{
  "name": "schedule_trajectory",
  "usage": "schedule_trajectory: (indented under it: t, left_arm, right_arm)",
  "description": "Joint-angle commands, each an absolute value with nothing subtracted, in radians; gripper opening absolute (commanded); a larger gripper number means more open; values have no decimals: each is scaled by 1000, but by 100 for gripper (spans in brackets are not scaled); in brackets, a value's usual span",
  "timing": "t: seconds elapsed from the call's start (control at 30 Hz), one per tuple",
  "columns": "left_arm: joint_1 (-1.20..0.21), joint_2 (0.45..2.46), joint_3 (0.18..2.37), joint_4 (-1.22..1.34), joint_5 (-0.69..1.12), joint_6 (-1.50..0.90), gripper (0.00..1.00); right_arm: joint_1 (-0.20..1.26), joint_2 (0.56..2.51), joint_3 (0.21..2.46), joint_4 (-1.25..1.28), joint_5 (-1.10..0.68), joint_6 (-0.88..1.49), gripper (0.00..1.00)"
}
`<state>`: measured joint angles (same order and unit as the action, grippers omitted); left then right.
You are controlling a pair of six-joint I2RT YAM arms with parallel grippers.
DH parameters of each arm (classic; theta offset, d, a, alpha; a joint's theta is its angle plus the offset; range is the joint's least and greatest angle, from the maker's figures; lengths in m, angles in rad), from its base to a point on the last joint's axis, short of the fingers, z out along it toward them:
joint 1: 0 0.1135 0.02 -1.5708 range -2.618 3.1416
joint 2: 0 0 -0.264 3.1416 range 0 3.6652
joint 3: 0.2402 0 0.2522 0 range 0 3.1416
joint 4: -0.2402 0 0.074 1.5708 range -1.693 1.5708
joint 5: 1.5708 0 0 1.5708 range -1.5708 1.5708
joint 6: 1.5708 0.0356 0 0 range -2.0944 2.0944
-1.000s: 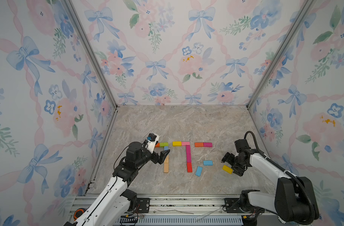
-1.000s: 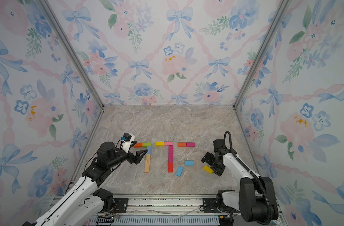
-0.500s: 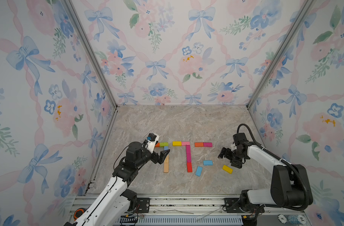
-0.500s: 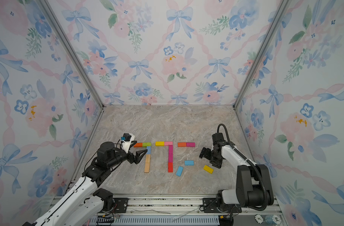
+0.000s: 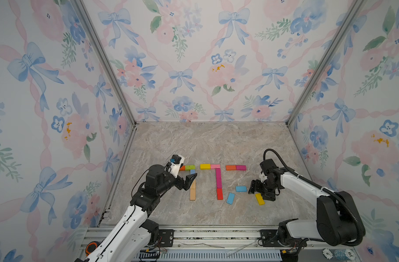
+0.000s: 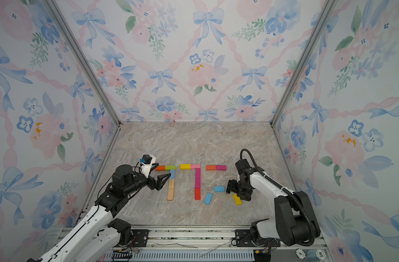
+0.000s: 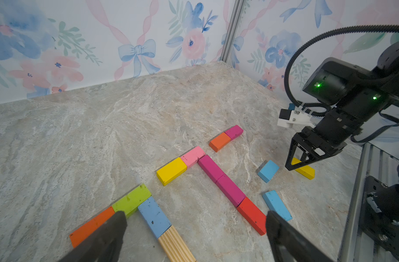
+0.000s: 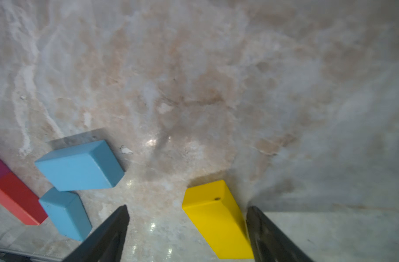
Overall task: Assemble the number 7 with building blocks
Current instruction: Pick up the building block from the center of the board.
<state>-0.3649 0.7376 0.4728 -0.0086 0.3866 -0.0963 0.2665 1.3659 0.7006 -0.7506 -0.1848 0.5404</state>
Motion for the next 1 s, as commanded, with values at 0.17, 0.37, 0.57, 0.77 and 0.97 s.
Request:
schedule_trajectory:
  t: [0.17, 0.37, 0.57, 0.77, 0.97]
  left_arm:
    - [-361, 725, 458, -10, 399, -90, 98]
    - [-363, 731, 458, -12, 397, -91, 98]
    - [-363, 738, 458, -14, 395, -91, 98]
    - [-364, 744, 459, -17, 388, -91, 98]
    - [-363, 752, 458, -17, 389, -91, 98]
  right_arm:
    - [392, 1403, 721, -834, 31, 590, 68]
    - [414, 1402, 687, -801, 54, 612, 54]
    - [416, 1408, 670, -766, 43, 607, 34]
    - [417, 1400, 660, -748, 34, 604, 30]
    - [414, 1353, 672, -746, 32, 598, 28]
